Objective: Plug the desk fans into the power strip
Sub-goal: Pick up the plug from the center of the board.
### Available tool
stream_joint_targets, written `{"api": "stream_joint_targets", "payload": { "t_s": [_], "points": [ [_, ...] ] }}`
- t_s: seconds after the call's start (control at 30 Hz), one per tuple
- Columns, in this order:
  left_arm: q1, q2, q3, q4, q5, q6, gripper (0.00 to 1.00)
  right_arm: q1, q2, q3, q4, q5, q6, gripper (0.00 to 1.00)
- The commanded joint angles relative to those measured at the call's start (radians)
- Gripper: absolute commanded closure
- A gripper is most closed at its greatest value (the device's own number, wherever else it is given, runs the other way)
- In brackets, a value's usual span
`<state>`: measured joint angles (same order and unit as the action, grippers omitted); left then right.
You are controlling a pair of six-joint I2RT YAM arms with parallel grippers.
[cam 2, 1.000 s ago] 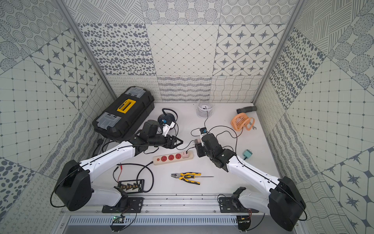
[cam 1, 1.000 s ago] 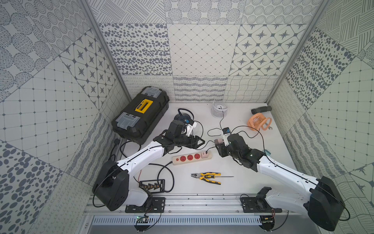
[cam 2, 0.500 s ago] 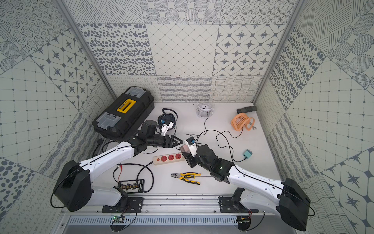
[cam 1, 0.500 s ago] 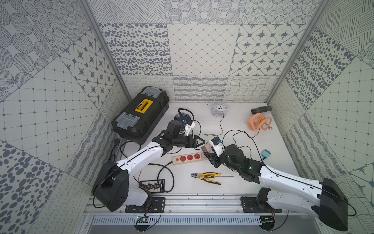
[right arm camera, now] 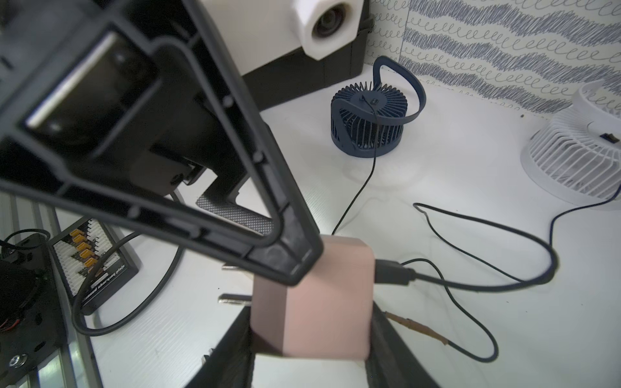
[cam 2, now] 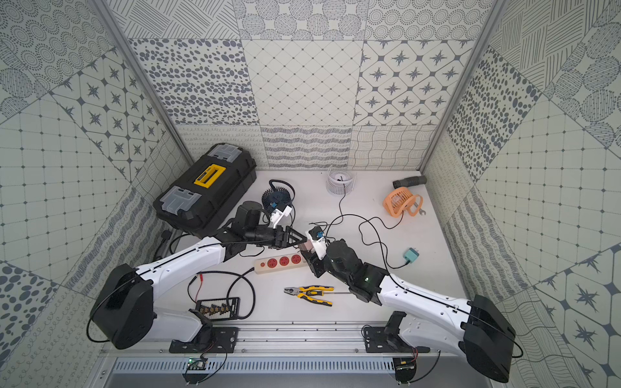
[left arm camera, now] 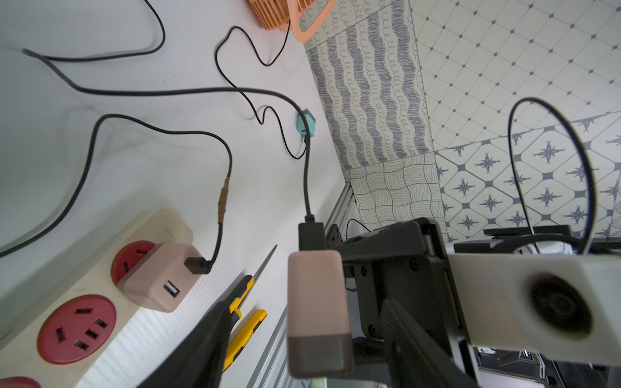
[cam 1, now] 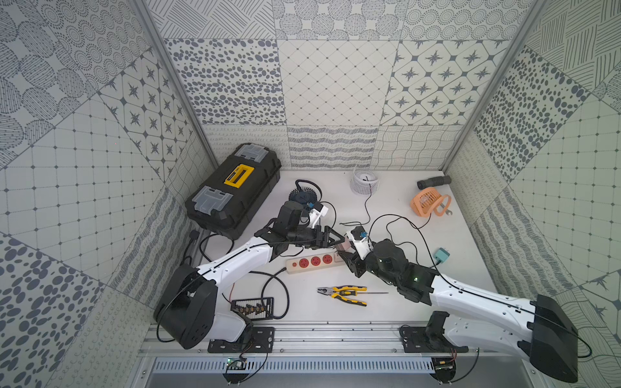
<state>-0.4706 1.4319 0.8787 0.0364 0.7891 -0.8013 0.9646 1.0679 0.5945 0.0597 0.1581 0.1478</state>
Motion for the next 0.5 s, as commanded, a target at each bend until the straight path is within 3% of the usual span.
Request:
{"api": "stream_joint_targets", "payload": {
  "t_s": [0.0,0.1,0.37,0.47],
  "points": [
    [-0.011,-0.009,-0.017,0.033,0.062,-0.007,0.34,0.004,0.011,0.032,0.045,0.017,-0.005,0.6],
    [-0.015,-0.001,-0.015,0.03,0.064,-0.011,0.46,0.003,0.02,0.036,0.046,0.015,-0.002,0.6],
    [-0.028,0.012,-0.031,0.073,0.077,-0.036,0.66,0.003,0.037,0.049,0.029,0.044,0.012,0.6],
    [-0.036,0.024,-0.04,0.124,0.091,-0.068,0.8,0.003,0.034,0.054,0.015,0.044,0.02,0.6]
  ]
}}
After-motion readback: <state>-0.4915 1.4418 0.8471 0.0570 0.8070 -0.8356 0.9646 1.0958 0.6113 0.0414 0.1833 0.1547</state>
